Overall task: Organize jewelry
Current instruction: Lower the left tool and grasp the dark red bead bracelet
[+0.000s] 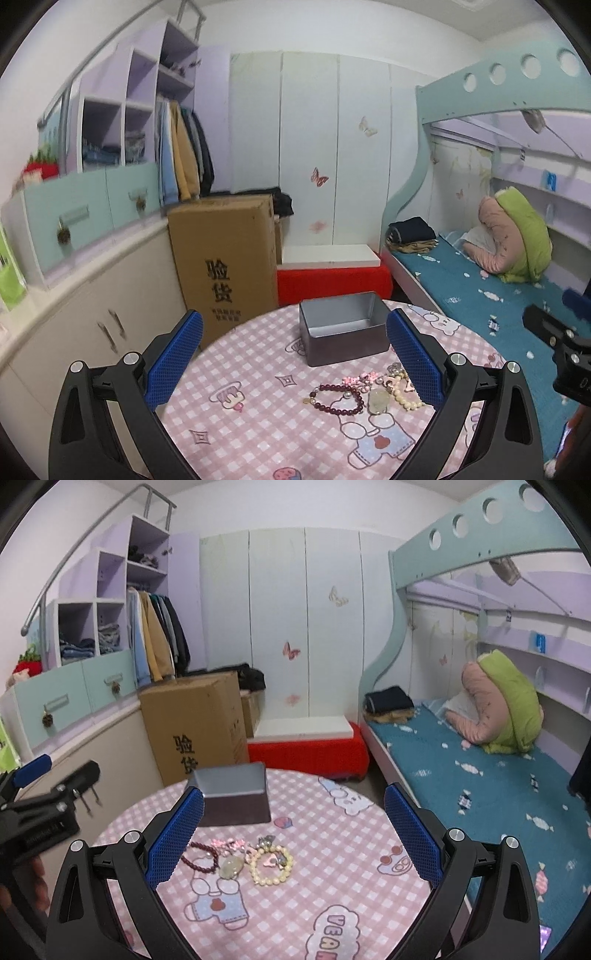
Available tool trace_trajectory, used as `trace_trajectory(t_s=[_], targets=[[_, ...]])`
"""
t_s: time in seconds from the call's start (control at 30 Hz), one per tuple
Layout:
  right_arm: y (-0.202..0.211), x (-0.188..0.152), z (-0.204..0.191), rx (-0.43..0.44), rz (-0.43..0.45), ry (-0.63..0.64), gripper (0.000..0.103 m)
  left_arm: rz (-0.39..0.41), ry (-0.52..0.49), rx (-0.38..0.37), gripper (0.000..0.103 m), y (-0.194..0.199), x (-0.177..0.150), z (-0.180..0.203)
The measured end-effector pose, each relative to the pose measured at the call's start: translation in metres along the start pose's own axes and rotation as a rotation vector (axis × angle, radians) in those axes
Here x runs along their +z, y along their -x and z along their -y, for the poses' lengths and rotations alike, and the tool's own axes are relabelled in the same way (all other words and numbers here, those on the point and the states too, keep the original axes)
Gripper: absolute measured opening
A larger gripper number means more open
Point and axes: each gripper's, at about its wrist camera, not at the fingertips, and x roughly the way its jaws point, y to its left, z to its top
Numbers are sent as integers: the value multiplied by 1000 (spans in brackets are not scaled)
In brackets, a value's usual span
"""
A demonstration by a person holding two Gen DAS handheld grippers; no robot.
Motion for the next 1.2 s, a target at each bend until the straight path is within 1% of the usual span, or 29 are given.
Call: trace_trajectory(t_s=[0.03,0.13,0.3,0.4,0.47,0.57,0.6,0.63,0.67,0.7,0.77,0.83,0.87,0.9,0.97,1.03,1.1,1.17,1.2], targets=[[-7,-2,0,-6,-15,6,95,-24,20,-8,96,-10,-3,-5],[-34,-9,3,-19,-74,19,95,-120,59,0,96,-42,-14,-14],[-76,-25,12,-27,-180,17,95,-312,31,15,96,-101,-43,-15],[-96,-34,15,-27,-228,21,95,-407,37,10,95,-130,-62,-15],[-107,-41,16,-24,-257,25,95,-450,44,11,95,-145,-74,-14],[-124,-50,19,-26,-302,33,95,-508,32,38,94,-165,-88,-12],[-130,-53,20,-28,-318,34,95,-523,27,41,88,-168,-91,-11],[-134,-56,21,-26,-328,32,95,-541,26,38,83,-173,-95,-11],[-139,-58,23,-22,-341,30,95,-566,32,38,74,-177,-98,-12],[-144,-60,24,-19,-352,28,95,-582,41,36,70,-180,-99,-14],[-150,-64,25,-10,-365,30,95,-586,54,27,69,-181,-101,-17],[-158,-67,25,-4,-379,37,95,-587,38,25,60,-182,-100,-16],[-160,-68,25,-2,-385,39,95,-583,34,25,46,-184,-99,-16],[-162,-69,24,0,-390,40,95,-571,30,18,25,-183,-99,-16],[-169,-73,23,5,-412,54,95,-568,7,21,10,-184,-98,-16],[-175,-76,20,3,-433,75,95,-565,-7,3,10,-184,-98,-17],[-178,-79,17,3,-442,92,95,-556,15,-23,7,-180,-97,-21],[-182,-81,15,-9,-450,110,95,-546,24,-53,7,-175,-96,-23],[-183,-81,15,-11,-455,111,88,-539,27,-67,7,-171,-96,-24]])
